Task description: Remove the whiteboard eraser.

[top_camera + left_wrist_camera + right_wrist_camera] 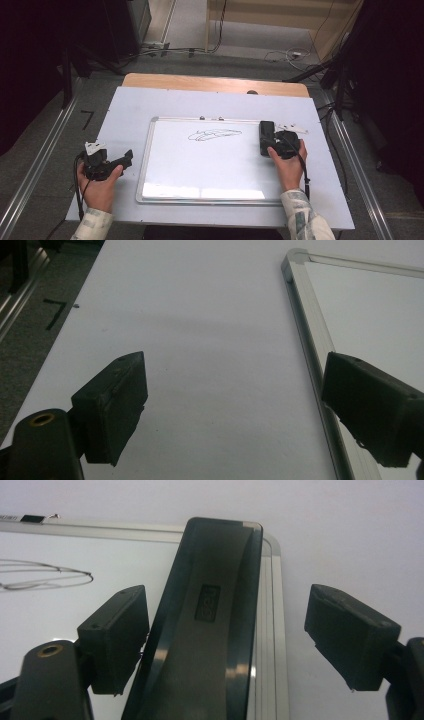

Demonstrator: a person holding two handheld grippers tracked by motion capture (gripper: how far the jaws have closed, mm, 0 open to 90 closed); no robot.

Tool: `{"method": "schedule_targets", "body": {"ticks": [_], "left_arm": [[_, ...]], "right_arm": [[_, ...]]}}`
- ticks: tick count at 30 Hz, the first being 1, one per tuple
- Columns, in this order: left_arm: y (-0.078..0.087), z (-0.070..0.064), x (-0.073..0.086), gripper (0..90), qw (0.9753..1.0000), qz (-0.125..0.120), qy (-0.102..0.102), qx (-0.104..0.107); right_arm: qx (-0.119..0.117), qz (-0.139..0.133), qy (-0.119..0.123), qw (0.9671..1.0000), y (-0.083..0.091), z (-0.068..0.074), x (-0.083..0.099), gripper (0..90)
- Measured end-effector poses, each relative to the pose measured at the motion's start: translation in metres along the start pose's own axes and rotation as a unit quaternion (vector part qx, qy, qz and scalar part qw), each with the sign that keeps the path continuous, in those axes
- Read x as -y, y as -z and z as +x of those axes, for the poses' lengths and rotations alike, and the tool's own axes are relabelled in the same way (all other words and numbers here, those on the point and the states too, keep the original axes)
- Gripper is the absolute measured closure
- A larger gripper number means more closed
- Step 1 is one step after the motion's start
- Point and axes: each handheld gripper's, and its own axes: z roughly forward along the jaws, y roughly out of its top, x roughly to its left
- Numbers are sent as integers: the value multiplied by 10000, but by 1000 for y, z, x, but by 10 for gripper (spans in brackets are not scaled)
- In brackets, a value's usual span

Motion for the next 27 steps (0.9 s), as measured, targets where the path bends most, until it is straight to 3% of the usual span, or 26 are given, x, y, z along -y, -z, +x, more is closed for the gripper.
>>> {"method": "schedule_targets", "body": {"ticks": [8, 16, 19, 22, 27], "left_arm": [[-1, 0, 0, 125, 10000, -7, -7, 5], [-1, 1, -1, 125, 10000, 5, 2, -1], [-1, 1, -1, 125, 10000, 3, 5, 6], [-1, 1, -1, 125, 10000, 3, 4, 2], [-1, 2, -1, 126, 10000, 2, -4, 10]], "right_arm": [[168, 48, -27, 9998, -18, 10, -15, 190], [270, 159, -115, 9994, -32, 19, -19, 217], [473, 226, -43, 9986, -37, 24, -22, 248], [612, 273, -85, 9977, -41, 23, -23, 294], [594, 394, -127, 9974, -44, 20, -21, 327]]}}
